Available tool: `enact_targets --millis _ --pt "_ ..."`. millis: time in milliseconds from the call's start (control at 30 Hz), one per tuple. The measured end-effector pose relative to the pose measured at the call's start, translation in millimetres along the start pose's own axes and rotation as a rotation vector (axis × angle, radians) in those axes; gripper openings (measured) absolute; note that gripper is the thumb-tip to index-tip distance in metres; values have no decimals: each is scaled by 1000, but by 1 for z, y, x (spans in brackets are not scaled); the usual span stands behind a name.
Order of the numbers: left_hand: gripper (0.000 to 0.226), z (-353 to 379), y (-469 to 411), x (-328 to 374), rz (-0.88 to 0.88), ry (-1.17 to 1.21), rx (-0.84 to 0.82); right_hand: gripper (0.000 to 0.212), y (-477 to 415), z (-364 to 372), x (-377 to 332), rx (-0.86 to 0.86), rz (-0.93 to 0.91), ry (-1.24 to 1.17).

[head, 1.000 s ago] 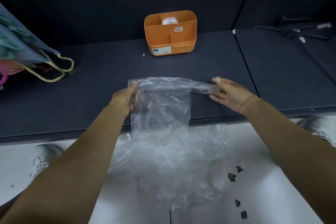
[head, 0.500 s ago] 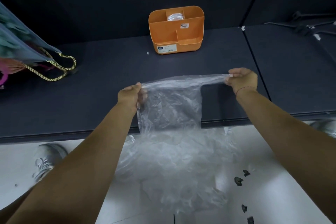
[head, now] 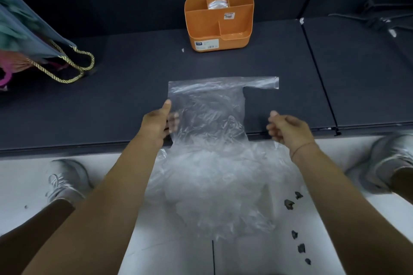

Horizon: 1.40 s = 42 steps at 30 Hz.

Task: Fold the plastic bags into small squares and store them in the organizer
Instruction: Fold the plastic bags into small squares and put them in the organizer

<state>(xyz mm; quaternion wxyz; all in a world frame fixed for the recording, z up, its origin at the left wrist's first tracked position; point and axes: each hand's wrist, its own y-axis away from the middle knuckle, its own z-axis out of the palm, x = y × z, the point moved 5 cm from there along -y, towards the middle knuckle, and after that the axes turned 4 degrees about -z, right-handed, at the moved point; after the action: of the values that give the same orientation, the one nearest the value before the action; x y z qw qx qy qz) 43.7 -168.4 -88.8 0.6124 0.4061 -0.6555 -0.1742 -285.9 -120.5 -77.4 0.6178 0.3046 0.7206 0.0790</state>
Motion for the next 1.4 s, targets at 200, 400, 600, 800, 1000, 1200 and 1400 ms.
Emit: enact_targets --millis 200,400,600,800,1000,1200,1400 --pt "23 -9 32 -38 -44 -69 52 27 44 10 21 -239 62 77" --pt "19 -13 47 -69 -89 -48 72 12 55 0 40 -174 83 92" --pt "27 -7 60 -82 -204 64 -12 23 54 -1 39 -62 62 70" --pt "19 -11 61 -88 -223 234 44 30 40 -27 41 110 111 -16" --pt "15 -21 59 -87 -160 209 93 30 26 -47 42 205 157 -43" --pt "23 -17 61 -86 -157 147 79 22 24 -33 47 125 184 -109" --pt "21 -15 61 -82 -71 44 141 35 19 -41 37 281 120 23"
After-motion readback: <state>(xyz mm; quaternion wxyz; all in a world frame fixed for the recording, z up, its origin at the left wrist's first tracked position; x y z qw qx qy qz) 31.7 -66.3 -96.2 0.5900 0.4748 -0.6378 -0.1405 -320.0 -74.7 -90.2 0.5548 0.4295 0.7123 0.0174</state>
